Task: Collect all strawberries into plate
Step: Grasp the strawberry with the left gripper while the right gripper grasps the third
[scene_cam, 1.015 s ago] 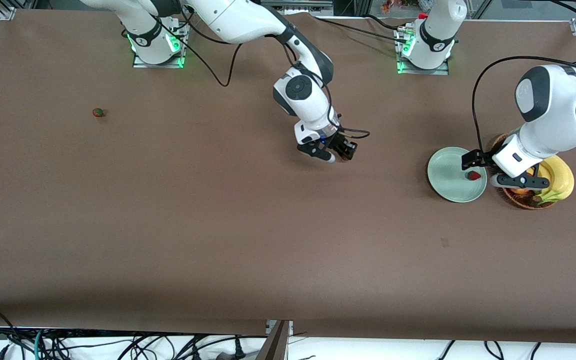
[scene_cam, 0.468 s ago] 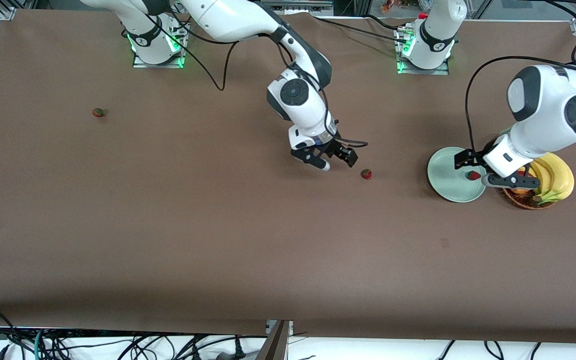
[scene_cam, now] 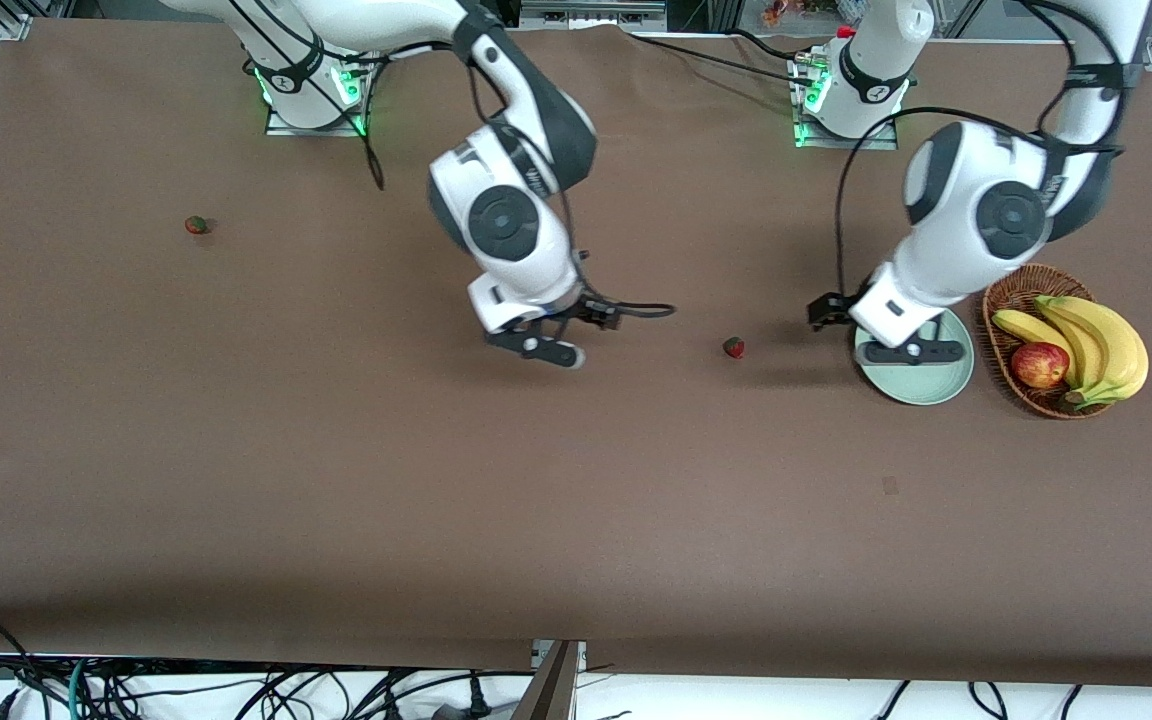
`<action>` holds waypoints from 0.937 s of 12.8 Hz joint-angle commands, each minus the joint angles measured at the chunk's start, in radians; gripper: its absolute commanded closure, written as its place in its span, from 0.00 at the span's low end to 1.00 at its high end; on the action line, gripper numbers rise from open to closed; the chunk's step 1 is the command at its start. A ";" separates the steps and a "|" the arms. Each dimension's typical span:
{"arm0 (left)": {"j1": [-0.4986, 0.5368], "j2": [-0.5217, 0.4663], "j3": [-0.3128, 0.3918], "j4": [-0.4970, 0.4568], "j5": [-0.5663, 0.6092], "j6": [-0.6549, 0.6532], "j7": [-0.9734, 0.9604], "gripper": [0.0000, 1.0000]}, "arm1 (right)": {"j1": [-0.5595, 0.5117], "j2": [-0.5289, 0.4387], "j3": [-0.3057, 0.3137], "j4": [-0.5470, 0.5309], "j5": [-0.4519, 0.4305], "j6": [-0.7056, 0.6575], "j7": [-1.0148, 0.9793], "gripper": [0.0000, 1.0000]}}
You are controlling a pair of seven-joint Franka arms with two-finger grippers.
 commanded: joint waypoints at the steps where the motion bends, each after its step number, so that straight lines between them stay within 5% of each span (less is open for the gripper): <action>1: -0.002 0.086 -0.109 0.001 0.020 0.117 -0.195 0.00 | 0.006 -0.145 -0.112 -0.200 -0.012 -0.071 -0.259 0.11; 4: -0.007 0.202 -0.189 0.003 0.174 0.247 -0.442 0.00 | 0.007 -0.266 -0.283 -0.445 -0.025 -0.057 -0.546 0.03; 7: -0.013 0.310 -0.192 0.003 0.294 0.300 -0.545 0.00 | 0.007 -0.328 -0.437 -0.642 -0.120 0.018 -0.707 0.00; 11: -0.011 0.344 -0.181 0.003 0.296 0.318 -0.559 0.00 | 0.006 -0.408 -0.633 -0.999 -0.123 0.358 -1.067 0.00; 12: -0.011 0.347 -0.180 0.001 0.294 0.318 -0.569 0.14 | 0.000 -0.394 -0.679 -1.044 -0.121 0.421 -1.152 0.00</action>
